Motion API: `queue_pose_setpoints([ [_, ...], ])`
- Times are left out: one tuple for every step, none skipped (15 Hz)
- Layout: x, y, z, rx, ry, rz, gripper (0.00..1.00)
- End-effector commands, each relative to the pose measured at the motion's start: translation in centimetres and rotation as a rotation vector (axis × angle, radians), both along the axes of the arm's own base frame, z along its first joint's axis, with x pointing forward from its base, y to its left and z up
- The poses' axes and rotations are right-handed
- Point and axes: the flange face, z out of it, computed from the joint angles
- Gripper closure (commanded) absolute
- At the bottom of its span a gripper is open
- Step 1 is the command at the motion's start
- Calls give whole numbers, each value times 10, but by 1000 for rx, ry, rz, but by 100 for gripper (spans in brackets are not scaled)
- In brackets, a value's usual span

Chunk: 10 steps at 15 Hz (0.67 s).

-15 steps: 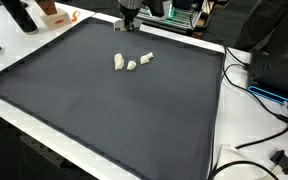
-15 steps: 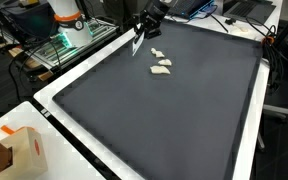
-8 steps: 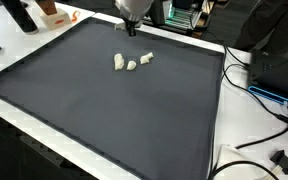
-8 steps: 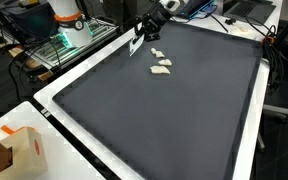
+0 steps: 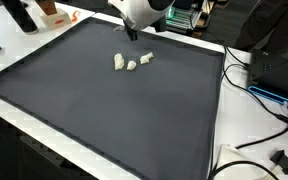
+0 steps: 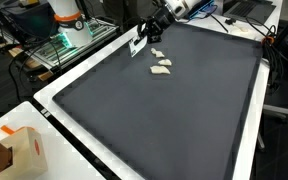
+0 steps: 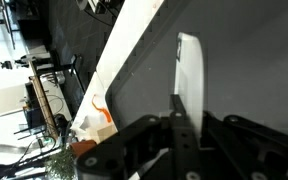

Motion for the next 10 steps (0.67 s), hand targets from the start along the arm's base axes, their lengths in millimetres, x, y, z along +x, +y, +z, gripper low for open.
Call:
queue_pose_setpoints([
  [8,10,-4,-31,40,82,99],
  [9,13,-5,-33,43,103,99],
  [11,17,-5,-35,47,125,99],
  [12,20,-5,-37,48,146,99],
  [13,24,-6,-36,54,172,99],
  [14,28,-6,-34,58,195,99],
  [15,31,-6,-32,64,216,99],
  [15,35,-6,-31,69,239,99],
  [16,38,-6,-27,74,261,99],
  [15,41,-6,-26,80,280,99],
])
